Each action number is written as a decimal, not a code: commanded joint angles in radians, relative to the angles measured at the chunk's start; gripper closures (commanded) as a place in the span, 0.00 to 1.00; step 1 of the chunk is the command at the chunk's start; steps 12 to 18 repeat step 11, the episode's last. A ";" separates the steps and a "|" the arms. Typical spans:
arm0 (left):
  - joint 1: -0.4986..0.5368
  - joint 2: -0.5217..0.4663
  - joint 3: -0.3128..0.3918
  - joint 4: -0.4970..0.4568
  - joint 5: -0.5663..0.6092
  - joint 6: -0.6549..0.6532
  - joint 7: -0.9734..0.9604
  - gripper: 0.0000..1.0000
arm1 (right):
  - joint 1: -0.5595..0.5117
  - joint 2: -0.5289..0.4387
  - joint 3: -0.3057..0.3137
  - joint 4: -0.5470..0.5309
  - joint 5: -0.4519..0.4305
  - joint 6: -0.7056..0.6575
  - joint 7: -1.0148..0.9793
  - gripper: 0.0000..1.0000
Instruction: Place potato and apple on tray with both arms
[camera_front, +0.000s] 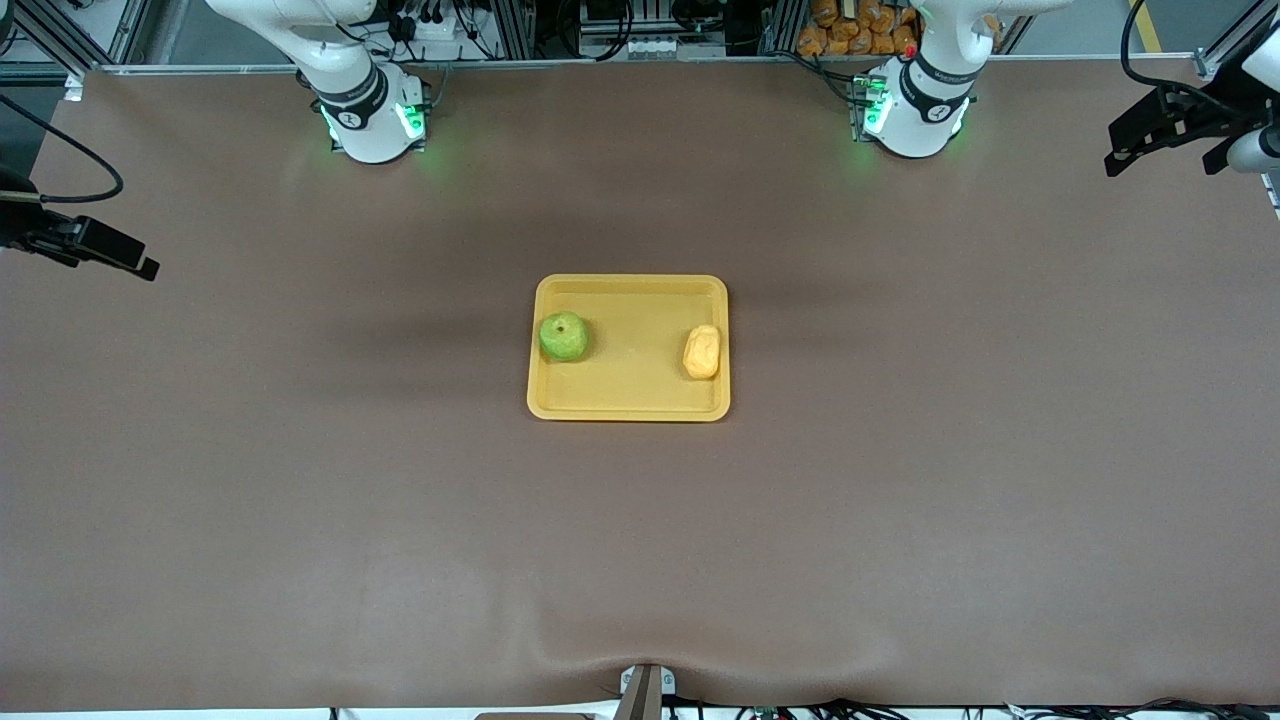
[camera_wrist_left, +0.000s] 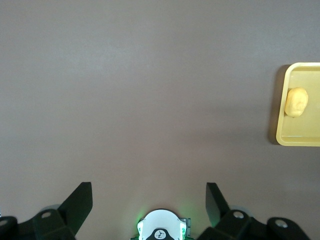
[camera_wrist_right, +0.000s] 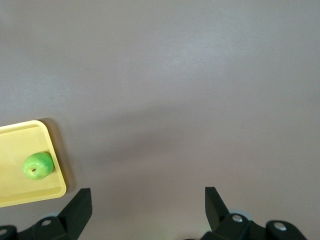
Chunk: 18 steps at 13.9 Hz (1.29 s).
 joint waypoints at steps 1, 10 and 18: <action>-0.002 0.011 0.004 0.026 0.000 -0.018 -0.001 0.00 | -0.013 0.013 0.010 0.026 -0.005 -0.012 -0.001 0.00; 0.004 0.024 0.004 0.027 -0.002 -0.038 -0.005 0.00 | -0.013 0.016 0.010 0.026 -0.005 -0.013 -0.001 0.00; 0.004 0.024 0.006 0.027 0.000 -0.039 -0.005 0.00 | -0.013 0.016 0.010 0.026 -0.007 -0.013 -0.001 0.00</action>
